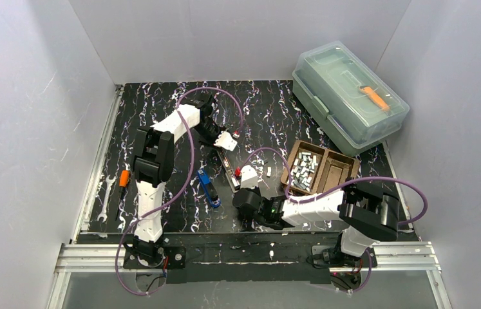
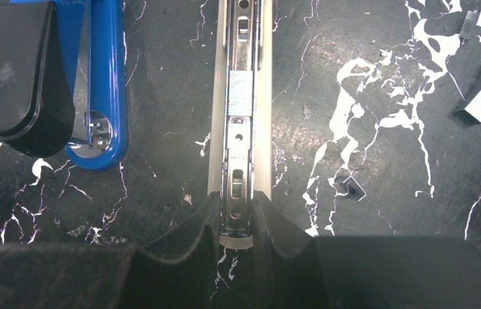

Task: Load the staples into the stapler
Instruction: Close the stapler at the center of the board.

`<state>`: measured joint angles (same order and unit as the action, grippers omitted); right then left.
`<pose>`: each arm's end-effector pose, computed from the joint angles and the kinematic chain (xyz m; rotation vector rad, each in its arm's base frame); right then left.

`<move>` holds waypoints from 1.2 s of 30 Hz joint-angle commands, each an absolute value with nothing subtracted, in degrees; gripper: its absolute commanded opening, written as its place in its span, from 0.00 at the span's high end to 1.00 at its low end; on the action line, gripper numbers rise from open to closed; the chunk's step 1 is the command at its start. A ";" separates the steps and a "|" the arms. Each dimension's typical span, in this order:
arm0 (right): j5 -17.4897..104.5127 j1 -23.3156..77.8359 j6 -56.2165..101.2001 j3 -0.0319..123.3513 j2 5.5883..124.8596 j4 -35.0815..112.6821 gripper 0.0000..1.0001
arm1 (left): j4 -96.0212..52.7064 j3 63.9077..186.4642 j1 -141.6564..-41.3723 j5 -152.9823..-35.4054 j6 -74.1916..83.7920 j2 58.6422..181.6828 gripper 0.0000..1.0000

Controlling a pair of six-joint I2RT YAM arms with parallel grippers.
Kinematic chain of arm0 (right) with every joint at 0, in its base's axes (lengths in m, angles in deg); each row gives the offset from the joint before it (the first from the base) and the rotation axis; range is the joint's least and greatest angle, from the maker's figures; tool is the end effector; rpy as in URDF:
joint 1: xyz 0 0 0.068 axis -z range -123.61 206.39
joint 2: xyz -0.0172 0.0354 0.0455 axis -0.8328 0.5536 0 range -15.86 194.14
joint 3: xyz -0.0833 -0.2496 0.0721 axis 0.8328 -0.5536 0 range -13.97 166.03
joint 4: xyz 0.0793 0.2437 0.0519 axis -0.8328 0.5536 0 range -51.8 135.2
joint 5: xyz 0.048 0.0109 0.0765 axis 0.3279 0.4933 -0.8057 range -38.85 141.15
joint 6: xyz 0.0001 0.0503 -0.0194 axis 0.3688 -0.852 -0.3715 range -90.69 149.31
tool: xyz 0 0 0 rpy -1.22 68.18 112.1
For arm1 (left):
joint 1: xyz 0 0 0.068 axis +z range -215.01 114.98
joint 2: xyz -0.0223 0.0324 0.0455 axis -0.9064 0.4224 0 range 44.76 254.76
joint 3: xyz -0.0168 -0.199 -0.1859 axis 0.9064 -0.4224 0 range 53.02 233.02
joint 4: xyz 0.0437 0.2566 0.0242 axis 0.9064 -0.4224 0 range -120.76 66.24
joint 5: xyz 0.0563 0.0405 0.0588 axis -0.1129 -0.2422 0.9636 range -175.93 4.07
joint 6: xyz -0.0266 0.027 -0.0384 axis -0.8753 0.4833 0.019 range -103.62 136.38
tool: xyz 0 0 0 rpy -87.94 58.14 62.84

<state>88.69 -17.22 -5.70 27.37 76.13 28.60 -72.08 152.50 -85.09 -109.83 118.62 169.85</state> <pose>0.1077 0.2894 0.1588 -0.3901 2.1039 0.3629 0.4158 -0.1674 0.1753 2.3633 1.2111 -0.1771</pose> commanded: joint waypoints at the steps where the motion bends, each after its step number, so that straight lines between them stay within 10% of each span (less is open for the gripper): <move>1: 89.76 -16.78 -5.86 27.33 76.74 22.69 0.83 | -74.46 152.44 -85.76 -111.68 116.47 166.97 0.72; 36: 96.77 -13.86 -3.02 32.00 88.46 11.72 0.94 | -85.08 139.61 -92.97 -126.76 93.37 139.16 0.72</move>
